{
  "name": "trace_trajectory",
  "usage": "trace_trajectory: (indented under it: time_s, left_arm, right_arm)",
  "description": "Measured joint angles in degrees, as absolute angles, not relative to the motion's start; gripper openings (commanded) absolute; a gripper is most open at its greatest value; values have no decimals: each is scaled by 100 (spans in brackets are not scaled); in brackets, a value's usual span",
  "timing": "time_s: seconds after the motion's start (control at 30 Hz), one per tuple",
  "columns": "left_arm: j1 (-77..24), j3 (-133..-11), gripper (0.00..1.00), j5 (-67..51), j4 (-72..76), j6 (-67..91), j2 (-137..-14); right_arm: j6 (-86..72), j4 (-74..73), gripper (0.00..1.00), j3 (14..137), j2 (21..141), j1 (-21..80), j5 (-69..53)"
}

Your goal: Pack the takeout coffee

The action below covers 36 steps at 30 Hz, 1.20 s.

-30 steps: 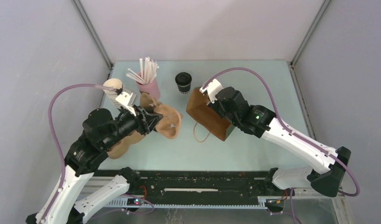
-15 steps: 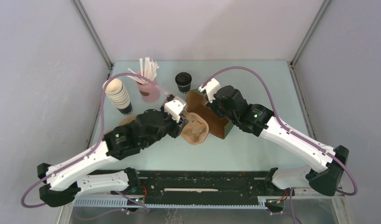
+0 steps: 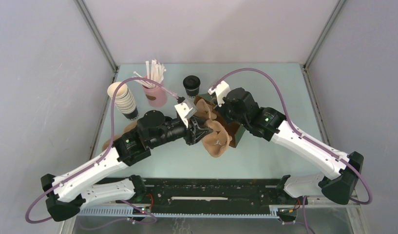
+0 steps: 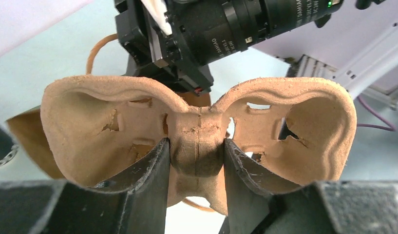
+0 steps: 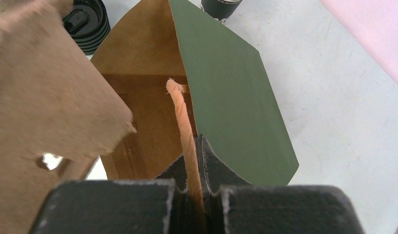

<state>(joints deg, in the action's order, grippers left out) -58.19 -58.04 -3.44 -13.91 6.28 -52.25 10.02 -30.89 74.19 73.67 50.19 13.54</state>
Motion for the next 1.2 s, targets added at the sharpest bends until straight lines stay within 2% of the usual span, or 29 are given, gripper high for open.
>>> trace_trajectory:
  time_s: [0.3, 0.53, 0.87, 1.2]
  left_arm:
    - [-5013, -5249, 17, -2080, -419, 1120, -5352]
    - [-4670, -4923, 16, -2770, 429, 1653, -5660]
    - [-4458, -4198, 13, -2836, 840, 1966, -5592]
    - [-4283, -4311, 13, -2270, 777, 1837, -6080]
  right_arm:
    - [884, -3063, 0, 7419, 7367, 4882, 1087]
    - [840, -3037, 0, 7419, 7365, 4781, 917]
    - [764, -3033, 0, 7419, 7323, 4565, 735]
    - [611, -3030, 0, 7419, 7271, 4379, 257]
